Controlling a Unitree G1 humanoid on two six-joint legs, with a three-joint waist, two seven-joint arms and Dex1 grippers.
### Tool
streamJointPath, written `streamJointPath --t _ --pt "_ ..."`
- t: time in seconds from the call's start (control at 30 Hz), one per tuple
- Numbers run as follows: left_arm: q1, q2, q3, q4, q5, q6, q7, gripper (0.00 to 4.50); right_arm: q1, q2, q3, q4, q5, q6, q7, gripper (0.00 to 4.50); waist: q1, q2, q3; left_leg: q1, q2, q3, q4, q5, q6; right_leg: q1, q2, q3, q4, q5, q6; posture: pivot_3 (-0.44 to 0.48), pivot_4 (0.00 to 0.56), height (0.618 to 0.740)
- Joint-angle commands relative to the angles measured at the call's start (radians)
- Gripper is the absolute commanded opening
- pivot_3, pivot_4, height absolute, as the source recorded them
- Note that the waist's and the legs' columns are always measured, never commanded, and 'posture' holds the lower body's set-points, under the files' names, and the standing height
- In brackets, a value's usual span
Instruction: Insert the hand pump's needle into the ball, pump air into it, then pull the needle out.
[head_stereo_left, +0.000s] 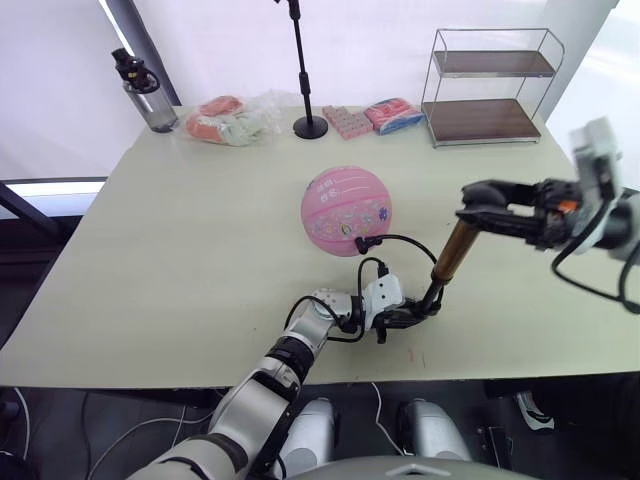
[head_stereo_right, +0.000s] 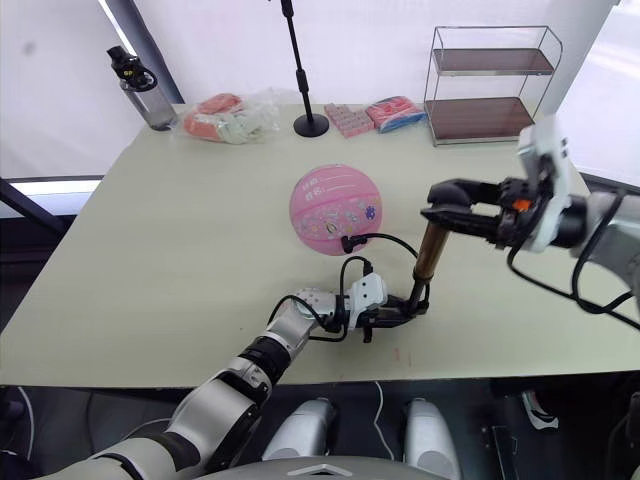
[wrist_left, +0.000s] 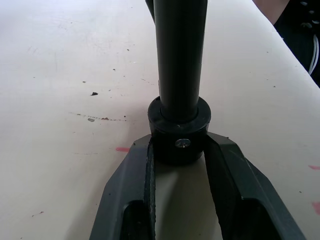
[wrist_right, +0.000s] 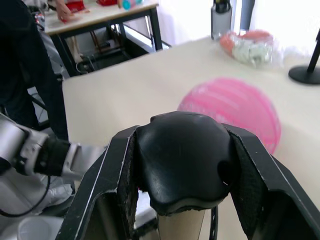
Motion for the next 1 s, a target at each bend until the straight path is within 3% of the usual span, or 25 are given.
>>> streamJointPath --t 0.03,0.23,0.6,1.0 --pt "0.069 0.037 -0.034 0.126 0.068 0.073 0.012 1.09 -0.071 -0.034 -0.096 0.003 0.070 0.019 -0.020 1.88 0.000 0.000 0.000 0.000 0.000 0.000 0.000 0.000 0.000 0.000 0.000 0.000 0.000 0.000 0.000 0.000 0.150 0.731" --pt "0.066 0.037 -0.033 0.130 0.069 0.072 0.013 1.09 -0.096 -0.044 -0.096 0.007 0.083 0.048 -0.048 1.88 0.000 0.000 0.000 -0.002 0.000 0.000 0.000 0.000 0.000 -0.002 0.000 0.000 0.000 0.000 0.000 0.000 0.150 0.731" --pt "0.067 0.039 -0.035 0.126 0.070 0.073 0.011 1.09 0.165 0.025 0.112 -0.072 -0.140 -0.057 -0.042 1.88 -0.002 -0.001 -0.004 0.000 0.000 0.001 0.000 0.000 0.000 -0.001 0.000 0.001 0.000 0.000 0.000 0.000 0.150 0.731" --pt "0.079 0.049 -0.035 0.114 0.068 0.075 0.012 1.09 0.351 0.150 0.329 0.008 -0.441 -0.326 -0.024 1.88 -0.003 -0.004 -0.010 0.002 0.001 0.001 -0.001 0.000 0.000 0.001 0.001 0.000 0.000 0.000 0.000 0.000 0.150 0.731"
